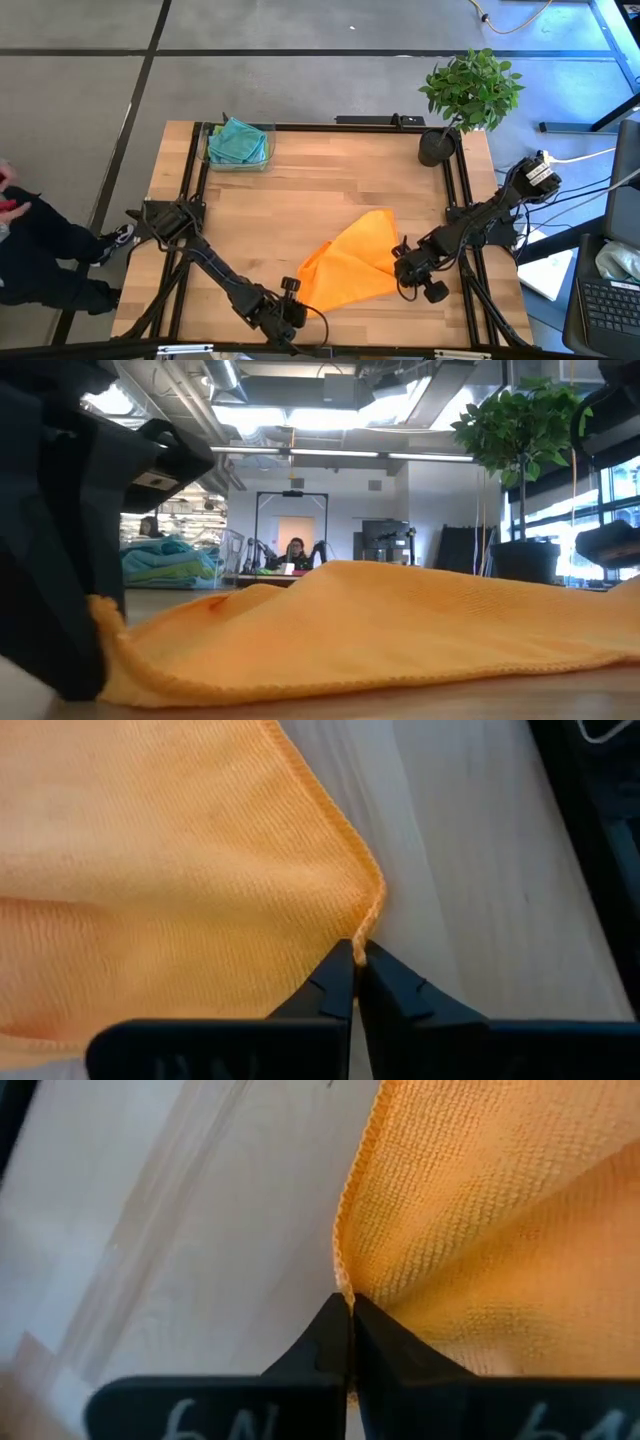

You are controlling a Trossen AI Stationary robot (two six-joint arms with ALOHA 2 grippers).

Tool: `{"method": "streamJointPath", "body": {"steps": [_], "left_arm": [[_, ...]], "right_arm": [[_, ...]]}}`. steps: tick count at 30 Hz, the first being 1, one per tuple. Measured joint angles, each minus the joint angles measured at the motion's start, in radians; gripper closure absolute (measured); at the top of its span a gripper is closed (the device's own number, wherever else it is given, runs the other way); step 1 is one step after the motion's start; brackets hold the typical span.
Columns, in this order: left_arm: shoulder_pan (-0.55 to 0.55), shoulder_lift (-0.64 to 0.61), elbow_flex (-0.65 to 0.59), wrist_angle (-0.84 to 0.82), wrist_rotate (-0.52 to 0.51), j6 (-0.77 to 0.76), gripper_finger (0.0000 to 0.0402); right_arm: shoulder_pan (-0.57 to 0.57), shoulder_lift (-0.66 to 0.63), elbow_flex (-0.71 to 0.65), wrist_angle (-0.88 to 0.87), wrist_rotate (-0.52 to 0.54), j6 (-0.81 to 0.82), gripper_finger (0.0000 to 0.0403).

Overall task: Fold microfiber towels
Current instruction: Fold the orange microfiber cloth

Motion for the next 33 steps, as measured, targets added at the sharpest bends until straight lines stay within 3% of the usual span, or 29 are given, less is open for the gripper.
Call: {"method": "streamJointPath", "body": {"steps": [5,9,16,20,24,29,33], "left_arm": [[0.004,0.006,0.023,-0.014,-0.037,0.010,0.0400],[0.008,0.005,0.108,-0.137,-0.107,0.034,0.0401],[0.003,0.004,0.310,-0.589,-0.197,0.013,0.0401],[-0.006,0.002,0.417,-0.896,-0.311,-0.049,0.0401],[-0.001,0.001,0.492,-1.216,-0.464,-0.226,0.0401],[0.027,-0.053,0.466,-1.223,-0.583,-0.298,0.0401],[0.049,-0.074,0.473,-1.218,-0.626,-0.344,0.0401]], "right_arm": [[0.022,-0.043,0.031,-0.027,0.097,-0.058,0.0395],[0.034,-0.086,0.068,-0.092,0.217,-0.089,0.0397],[0.079,-0.198,0.136,-0.252,0.559,-0.099,0.0397],[0.103,-0.262,0.168,-0.311,0.805,-0.139,0.0397],[0.100,-0.327,0.198,-0.308,1.056,-0.228,0.0397],[0.052,-0.406,0.235,-0.272,1.327,-0.326,0.0396],[0.000,-0.468,0.255,-0.257,1.352,-0.349,0.0396]]}}
